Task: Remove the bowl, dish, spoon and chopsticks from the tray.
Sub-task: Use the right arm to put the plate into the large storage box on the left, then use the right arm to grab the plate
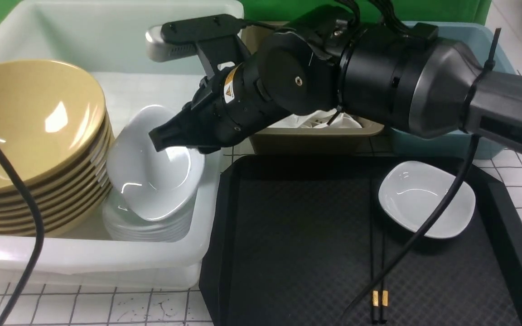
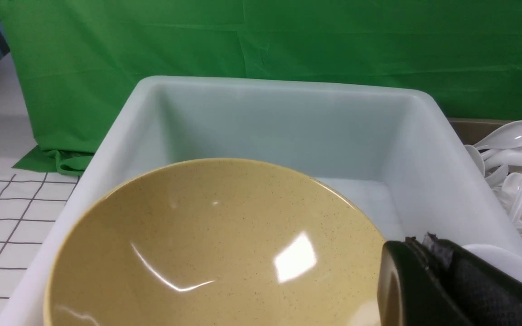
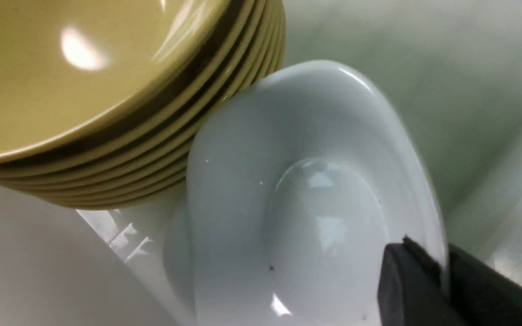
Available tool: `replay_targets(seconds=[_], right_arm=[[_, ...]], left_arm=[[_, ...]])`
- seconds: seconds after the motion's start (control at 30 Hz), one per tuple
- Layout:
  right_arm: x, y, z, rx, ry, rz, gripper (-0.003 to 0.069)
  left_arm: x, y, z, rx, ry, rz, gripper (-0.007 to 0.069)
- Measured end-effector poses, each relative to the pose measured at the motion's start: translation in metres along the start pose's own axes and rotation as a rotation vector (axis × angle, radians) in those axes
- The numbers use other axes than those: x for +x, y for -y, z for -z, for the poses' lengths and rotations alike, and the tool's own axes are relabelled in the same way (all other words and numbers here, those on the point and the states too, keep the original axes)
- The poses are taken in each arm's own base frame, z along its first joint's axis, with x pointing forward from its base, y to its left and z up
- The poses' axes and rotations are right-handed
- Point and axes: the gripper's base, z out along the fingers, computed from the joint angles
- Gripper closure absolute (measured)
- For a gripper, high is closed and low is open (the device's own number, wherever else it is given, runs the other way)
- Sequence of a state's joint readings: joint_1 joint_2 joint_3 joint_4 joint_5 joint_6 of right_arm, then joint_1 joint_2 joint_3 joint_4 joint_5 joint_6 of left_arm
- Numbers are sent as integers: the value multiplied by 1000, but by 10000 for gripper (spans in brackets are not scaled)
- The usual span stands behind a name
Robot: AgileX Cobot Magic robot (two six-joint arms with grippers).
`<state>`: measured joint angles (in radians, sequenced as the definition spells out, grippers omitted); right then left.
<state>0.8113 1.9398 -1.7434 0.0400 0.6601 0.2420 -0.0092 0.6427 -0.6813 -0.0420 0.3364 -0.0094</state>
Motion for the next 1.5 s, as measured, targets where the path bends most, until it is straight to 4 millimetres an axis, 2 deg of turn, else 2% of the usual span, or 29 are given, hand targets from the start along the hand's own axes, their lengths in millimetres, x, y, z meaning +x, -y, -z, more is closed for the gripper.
replay_targets(seconds=[0.07, 0.1, 0.2, 0.3, 0.37, 0.47, 0.53, 0.57, 0.6, 0.63, 0.67, 0.73, 0.8, 0.83, 1.0, 1.03, 1.1, 1.23, 1.5], right_arm=[[1, 1, -2, 10, -9, 8, 502], [2, 2, -3, 13, -10, 11, 438], [2, 3, -4, 21, -16, 20, 340], [1, 2, 1, 24, -13, 36, 263], [-3, 1, 14, 22, 0, 60, 238], [-13, 5, 54, 46, 32, 107, 225], [-15, 11, 71, 70, 32, 115, 224], [-14, 21, 90, 97, 32, 116, 223], [-6, 44, 114, 144, 20, 84, 223], [1, 56, 127, 164, 18, 57, 223], [17, 76, 132, 195, -12, 5, 223], [48, 104, 141, 229, -32, -95, 223], [89, 131, 142, 249, -49, -233, 223], [94, 134, 139, 250, -57, -249, 223], [184, 173, 137, 299, -67, -601, 223], [193, 178, 136, 308, -63, -646, 223], [201, 186, 133, 320, -48, -704, 223], [201, 195, 126, 337, -15, -734, 223], [215, 222, 88, 403, -64, -777, 223]], left_arm=[[0, 0, 0, 1, -1, 3, 636], [0, 0, 0, 2, -3, 6, 636], [0, 0, 0, 2, -5, 7, 636], [0, 0, 0, 2, -5, 7, 636], [0, 0, 0, 2, -5, 7, 636], [0, 0, 0, 2, -5, 5, 636], [0, 0, 0, 1, -5, 4, 636], [0, 0, 0, 1, -5, 3, 636], [0, 0, 0, 1, -5, 3, 636], [0, 0, 0, 1, -5, 3, 636], [0, 0, 0, 1, -5, 3, 636], [1, 0, 0, 3, -6, 9, 636], [1, 1, 0, 9, -6, 24, 636], [1, 1, 0, 9, -6, 24, 636], [0, 2, 0, 17, -1, 48, 636], [0, 2, 0, 17, 1, 48, 636], [0, 1, 0, 16, 0, 47, 636], [1, 1, 0, 15, -2, 44, 636], [2, 1, -5, 13, -20, 42, 636]])
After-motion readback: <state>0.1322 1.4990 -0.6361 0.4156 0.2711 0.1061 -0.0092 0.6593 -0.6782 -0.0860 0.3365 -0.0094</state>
